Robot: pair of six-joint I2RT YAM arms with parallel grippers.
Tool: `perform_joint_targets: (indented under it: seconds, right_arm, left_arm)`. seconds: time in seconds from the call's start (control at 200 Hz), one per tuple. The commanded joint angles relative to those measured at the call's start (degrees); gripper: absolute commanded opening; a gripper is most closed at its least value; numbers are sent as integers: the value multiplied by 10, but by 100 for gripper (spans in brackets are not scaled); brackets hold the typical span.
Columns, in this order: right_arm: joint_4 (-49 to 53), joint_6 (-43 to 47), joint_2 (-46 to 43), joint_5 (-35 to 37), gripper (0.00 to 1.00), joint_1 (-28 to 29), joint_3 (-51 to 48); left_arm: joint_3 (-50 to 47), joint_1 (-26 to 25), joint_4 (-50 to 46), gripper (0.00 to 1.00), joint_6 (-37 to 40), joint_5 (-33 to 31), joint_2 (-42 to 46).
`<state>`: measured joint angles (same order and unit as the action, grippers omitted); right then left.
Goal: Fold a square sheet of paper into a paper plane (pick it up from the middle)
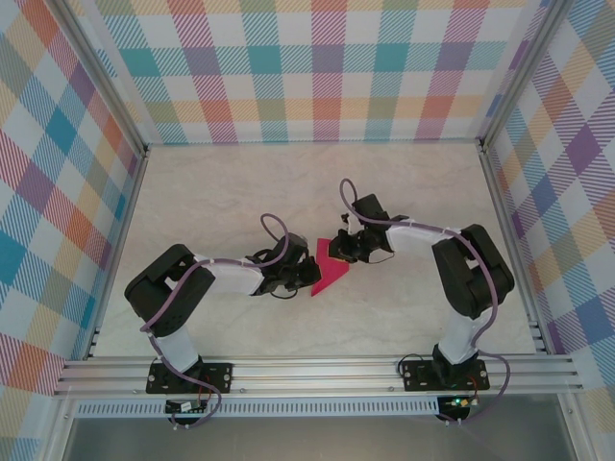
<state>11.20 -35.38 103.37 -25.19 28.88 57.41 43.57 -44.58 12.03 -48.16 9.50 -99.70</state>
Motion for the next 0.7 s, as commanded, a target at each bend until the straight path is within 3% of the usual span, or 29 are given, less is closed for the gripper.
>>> perform_joint_targets:
  seconds: [0.0, 0.28, 0.55, 0.695]
  right_arm:
    - [-18, -15, 24, -22, 13, 5, -1]
    - [-19, -21, 69, -15, 10, 6, -1]
    - [-6, -20, 73, 2, 10, 6, -13]
    - [-6, -23, 73, 4, 10, 6, -14]
  left_arm:
    - [-6, -10, -76, 7, 12, -7, -16]
    - [17, -11, -92, 7, 20, -2, 1]
    - [32, -11, -82, 23, 38, 4, 73]
    - [20, -11, -61, 25, 33, 27, 75]
